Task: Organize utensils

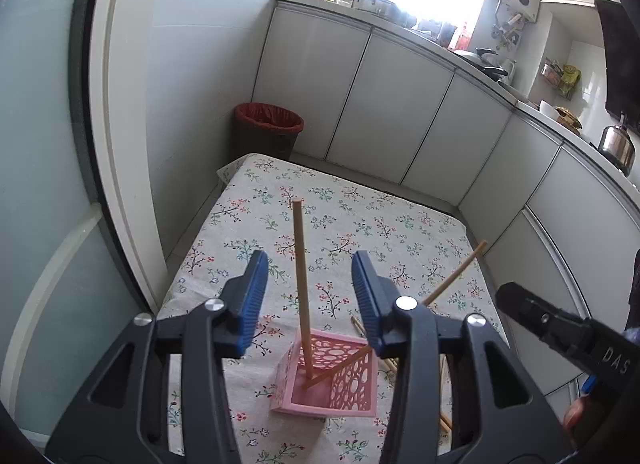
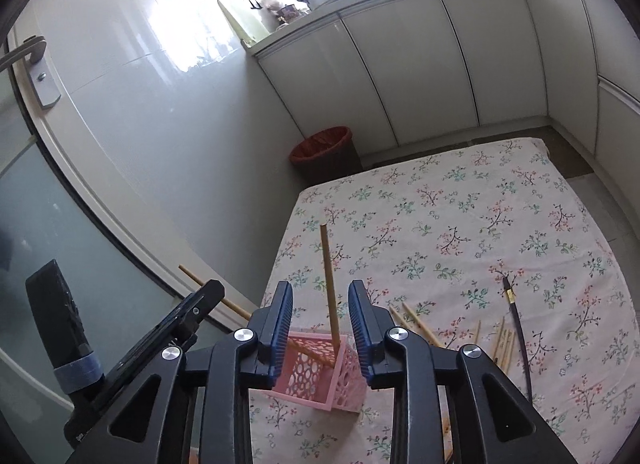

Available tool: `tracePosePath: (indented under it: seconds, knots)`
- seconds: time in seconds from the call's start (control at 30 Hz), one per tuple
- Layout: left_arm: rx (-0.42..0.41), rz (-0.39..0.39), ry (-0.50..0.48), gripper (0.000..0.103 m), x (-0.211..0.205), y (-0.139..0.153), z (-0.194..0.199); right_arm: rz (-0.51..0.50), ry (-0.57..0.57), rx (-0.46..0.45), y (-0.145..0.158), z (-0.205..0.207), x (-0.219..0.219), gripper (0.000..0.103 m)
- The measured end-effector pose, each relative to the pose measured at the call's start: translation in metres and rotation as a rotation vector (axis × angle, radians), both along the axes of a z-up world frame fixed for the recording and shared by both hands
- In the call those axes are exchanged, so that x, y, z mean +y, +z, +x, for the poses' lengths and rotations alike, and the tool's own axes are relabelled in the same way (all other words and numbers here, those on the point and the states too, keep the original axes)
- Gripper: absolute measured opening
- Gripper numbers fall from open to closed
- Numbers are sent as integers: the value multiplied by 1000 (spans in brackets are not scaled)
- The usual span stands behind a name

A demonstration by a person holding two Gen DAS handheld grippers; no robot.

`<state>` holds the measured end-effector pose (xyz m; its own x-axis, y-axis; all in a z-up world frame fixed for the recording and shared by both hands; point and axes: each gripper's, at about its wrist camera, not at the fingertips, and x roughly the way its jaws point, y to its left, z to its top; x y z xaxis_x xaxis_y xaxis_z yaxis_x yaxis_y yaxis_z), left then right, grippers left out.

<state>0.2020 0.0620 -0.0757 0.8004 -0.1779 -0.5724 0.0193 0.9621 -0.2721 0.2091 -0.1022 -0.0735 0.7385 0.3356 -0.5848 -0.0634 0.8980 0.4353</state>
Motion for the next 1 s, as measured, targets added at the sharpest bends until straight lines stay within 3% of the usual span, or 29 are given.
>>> tracePosePath:
  seconds: [0.33, 0.53, 0.83, 1.0]
  knots:
    - [58, 44, -60, 81, -9, -1, -21, 0, -78, 1, 12, -30, -58, 59]
    - [107, 161, -133, 87, -37, -10, -40, -62, -126, 72, -2, -51, -93, 68]
    - [270, 242, -244, 87, -87, -48, -58, -143, -159, 202, -30, -92, -135, 73]
    - [353, 214, -270, 87, -105, -68, -62, -167, -170, 287, -49, -108, -152, 73]
